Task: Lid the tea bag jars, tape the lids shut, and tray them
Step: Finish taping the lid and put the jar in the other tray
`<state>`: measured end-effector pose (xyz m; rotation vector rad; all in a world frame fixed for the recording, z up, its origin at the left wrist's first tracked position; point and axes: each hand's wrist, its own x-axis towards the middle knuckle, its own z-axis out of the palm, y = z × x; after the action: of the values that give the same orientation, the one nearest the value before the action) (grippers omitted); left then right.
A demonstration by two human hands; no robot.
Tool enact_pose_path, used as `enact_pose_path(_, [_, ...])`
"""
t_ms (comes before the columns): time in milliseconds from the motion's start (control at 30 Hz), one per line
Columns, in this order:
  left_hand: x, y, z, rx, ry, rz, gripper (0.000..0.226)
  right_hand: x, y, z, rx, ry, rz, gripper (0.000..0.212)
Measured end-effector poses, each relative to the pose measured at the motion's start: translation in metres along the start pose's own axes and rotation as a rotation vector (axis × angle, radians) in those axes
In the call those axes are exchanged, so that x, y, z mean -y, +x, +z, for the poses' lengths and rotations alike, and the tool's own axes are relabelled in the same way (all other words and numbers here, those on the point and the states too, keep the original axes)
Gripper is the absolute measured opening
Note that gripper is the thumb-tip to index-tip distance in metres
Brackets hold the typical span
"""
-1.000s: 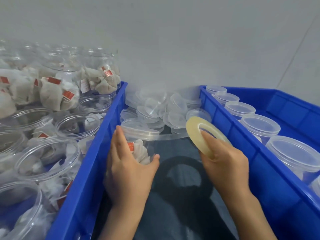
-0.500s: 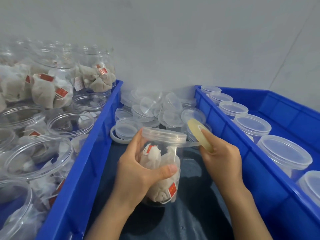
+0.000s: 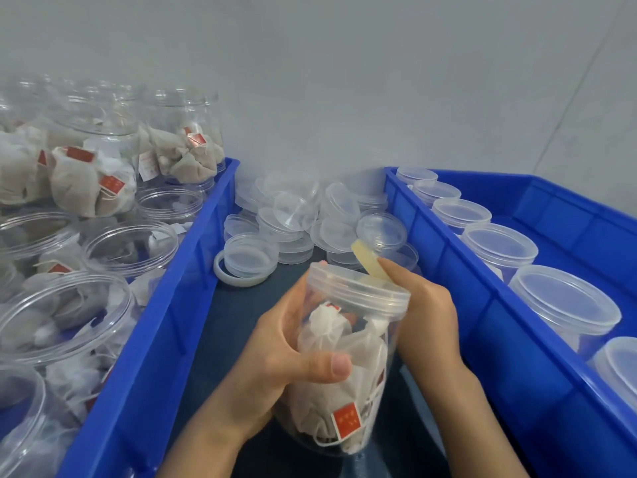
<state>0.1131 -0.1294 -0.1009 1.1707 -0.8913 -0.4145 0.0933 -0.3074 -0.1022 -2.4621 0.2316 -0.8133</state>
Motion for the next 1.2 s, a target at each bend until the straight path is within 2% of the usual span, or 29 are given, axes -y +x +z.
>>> enact_pose_path(33, [0.001, 0.002, 0.001, 0.003, 0.013, -0.011, 0.076, 0.003, -0.003, 0.0, 0.024, 0.037, 0.005, 0.003])
enact_pose_path(133, [0.008, 0.011, 0.003, -0.123, 0.005, -0.091, 0.073, 0.012, -0.009, -0.003, 0.037, 0.111, 0.04, 0.026])
enact_pose_path(200, [0.01, 0.01, 0.003, -0.172, 0.083, -0.095, 0.069, 0.015, -0.01, -0.005, -0.005, 0.024, 0.014, 0.031])
enact_pose_path(300, [0.012, 0.0, -0.002, -0.267, 0.181, -0.131, 0.087, 0.018, -0.011, -0.005, -0.056, -0.046, 0.006, 0.014])
enact_pose_path(367, [0.012, 0.0, -0.004, -0.456, 0.281, -0.092, 0.092, 0.018, -0.01, -0.003, -0.065, -0.13, 0.053, 0.008])
enact_pose_path(400, [0.012, 0.0, -0.004, -0.555, 0.327, -0.055, 0.085, 0.017, -0.008, -0.002, -0.065, -0.187, 0.085, 0.004])
enact_pose_path(467, [0.015, 0.001, 0.0, -0.711, 0.405, 0.034, 0.056, 0.017, -0.007, 0.001, -0.075, -0.254, 0.158, 0.024])
enact_pose_path(567, [0.025, -0.002, 0.008, -0.812, 0.492, 0.106, 0.032, 0.026, -0.011, 0.006, -0.062, -0.328, 0.195, 0.034])
enact_pose_path(600, [0.029, -0.003, 0.009, -0.812, 0.508, 0.101, 0.035, 0.028, -0.013, 0.009, -0.043, -0.349, 0.205, 0.034])
enact_pose_path(700, [0.034, -0.003, 0.014, -0.751, 0.568, 0.03, 0.091, 0.033, -0.018, 0.014, 0.027, -0.414, 0.191, 0.026])
enact_pose_path(767, [0.035, 0.0, 0.015, -0.776, 0.597, 0.03, 0.111, 0.034, -0.02, 0.013, 0.089, -0.334, 0.152, 0.027])
enact_pose_path(833, [0.034, -0.001, 0.011, -0.846, 0.652, 0.051, 0.107, 0.034, -0.022, 0.01, 0.195, -0.167, 0.133, 0.037])
enact_pose_path(933, [0.029, -0.003, 0.004, -0.946, 0.721, 0.073, 0.102, 0.03, -0.02, 0.008, 0.375, 0.226, 0.122, 0.051])
enact_pose_path(1033, [0.026, -0.003, 0.0, -1.008, 0.62, 0.064, 0.093, 0.028, -0.021, 0.007, 0.501, 0.456, 0.081, 0.082])
enact_pose_path(1100, [0.024, -0.002, -0.002, -1.028, 0.518, 0.064, 0.088, 0.027, -0.021, 0.006, 0.506, 0.478, 0.056, 0.086])
enact_pose_path(1200, [0.021, -0.001, -0.007, -1.051, 0.442, 0.036, 0.09, 0.022, -0.019, 0.003, 0.405, 0.263, -0.019, 0.066])
